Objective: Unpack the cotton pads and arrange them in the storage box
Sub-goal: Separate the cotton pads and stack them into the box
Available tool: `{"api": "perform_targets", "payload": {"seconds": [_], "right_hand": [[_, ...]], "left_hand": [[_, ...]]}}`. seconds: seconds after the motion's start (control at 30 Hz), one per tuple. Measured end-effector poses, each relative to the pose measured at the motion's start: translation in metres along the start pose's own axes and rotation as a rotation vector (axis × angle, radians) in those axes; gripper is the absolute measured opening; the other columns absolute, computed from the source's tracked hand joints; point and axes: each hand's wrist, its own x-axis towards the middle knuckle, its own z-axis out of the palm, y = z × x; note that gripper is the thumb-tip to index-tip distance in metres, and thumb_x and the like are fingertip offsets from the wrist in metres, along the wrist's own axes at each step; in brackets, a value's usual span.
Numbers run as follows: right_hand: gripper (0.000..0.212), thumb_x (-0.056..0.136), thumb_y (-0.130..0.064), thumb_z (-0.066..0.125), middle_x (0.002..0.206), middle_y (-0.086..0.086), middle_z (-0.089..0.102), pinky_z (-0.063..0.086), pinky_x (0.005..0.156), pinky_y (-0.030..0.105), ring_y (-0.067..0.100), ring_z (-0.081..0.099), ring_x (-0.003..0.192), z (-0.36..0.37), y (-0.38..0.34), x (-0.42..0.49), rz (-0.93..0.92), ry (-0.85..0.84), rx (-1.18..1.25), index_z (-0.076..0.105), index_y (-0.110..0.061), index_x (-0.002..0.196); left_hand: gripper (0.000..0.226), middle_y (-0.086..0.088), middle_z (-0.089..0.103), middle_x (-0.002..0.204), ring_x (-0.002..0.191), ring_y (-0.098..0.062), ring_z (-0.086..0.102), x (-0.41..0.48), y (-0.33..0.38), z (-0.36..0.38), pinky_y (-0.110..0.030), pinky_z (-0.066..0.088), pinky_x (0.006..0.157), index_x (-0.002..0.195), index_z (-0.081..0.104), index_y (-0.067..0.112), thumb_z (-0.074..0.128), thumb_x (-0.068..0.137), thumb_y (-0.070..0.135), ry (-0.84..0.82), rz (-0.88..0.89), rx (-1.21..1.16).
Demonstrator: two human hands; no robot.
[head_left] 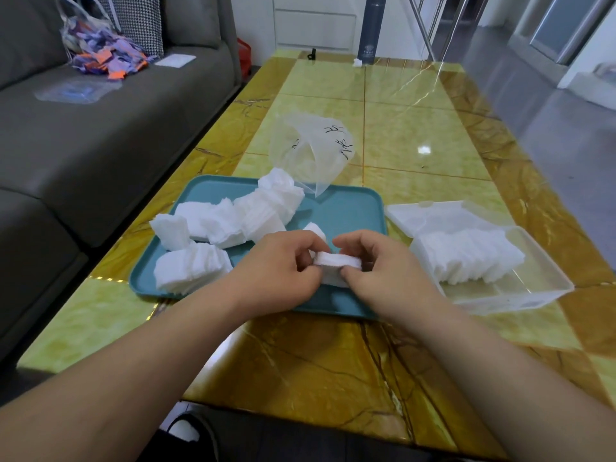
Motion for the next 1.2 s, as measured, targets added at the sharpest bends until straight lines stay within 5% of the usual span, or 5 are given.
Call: {"api": "perform_targets", "payload": {"seconds": [0.23, 0.47, 0.7, 0.93, 1.2], "right_hand": [[0.031, 0.088, -0.006, 0.061, 0.104, -0.013, 0.071, 0.045, 0.077, 0.006, 0.003, 0.065, 0.097, -0.003, 0.0, 0.002, 0.066, 0.094, 0.023, 0.073, -0.022, 0.111], [0.03, 0.089, -0.006, 0.062, 0.096, -0.018, 0.071, 0.046, 0.069, 0.004, -0.007, 0.064, 0.089, -0.007, 0.002, 0.001, 0.083, 0.1, 0.076, 0.068, -0.032, 0.102], [0.034, 0.091, -0.004, 0.056, 0.109, -0.009, 0.067, 0.049, 0.077, 0.017, 0.012, 0.064, 0.099, -0.008, 0.004, 0.005, 0.13, 0.237, 0.133, 0.065, -0.026, 0.116], [0.038, 0.093, -0.012, 0.055, 0.124, -0.005, 0.063, 0.053, 0.1, 0.04, 0.019, 0.062, 0.113, -0.004, 0.006, 0.007, 0.129, 0.256, 0.088, 0.06, -0.03, 0.126], [0.04, 0.095, -0.013, 0.056, 0.119, -0.008, 0.064, 0.049, 0.082, 0.026, 0.013, 0.064, 0.103, -0.004, 0.007, 0.008, 0.151, 0.218, 0.114, 0.059, -0.028, 0.132]], "left_hand": [[0.041, 0.004, 0.052, 0.131, 0.102, -0.021, 0.062, 0.019, 0.0, -0.004, -0.037, 0.05, 0.091, 0.135, 0.058, 0.026, 0.062, 0.094, 0.032, 0.261, -0.059, 0.269], [0.052, 0.003, 0.05, 0.138, 0.123, -0.024, 0.056, 0.031, -0.001, 0.001, -0.037, 0.045, 0.091, 0.142, 0.05, 0.029, 0.057, 0.096, 0.052, 0.171, -0.127, 0.393], [0.026, 0.01, 0.059, 0.106, 0.095, -0.01, 0.06, 0.028, -0.003, 0.001, -0.025, 0.041, 0.078, 0.101, 0.075, 0.028, 0.057, 0.099, 0.048, 0.1, -0.065, 0.175], [0.041, 0.015, 0.064, 0.105, 0.08, 0.001, 0.059, 0.019, -0.015, -0.005, -0.017, 0.043, 0.071, 0.125, 0.065, 0.031, 0.076, 0.088, 0.043, 0.009, -0.141, 0.108], [0.02, 0.003, 0.067, 0.081, 0.065, -0.005, 0.056, 0.017, -0.006, -0.006, -0.015, 0.042, 0.056, 0.094, 0.07, 0.027, 0.084, 0.08, 0.026, 0.048, -0.141, -0.034]]}}
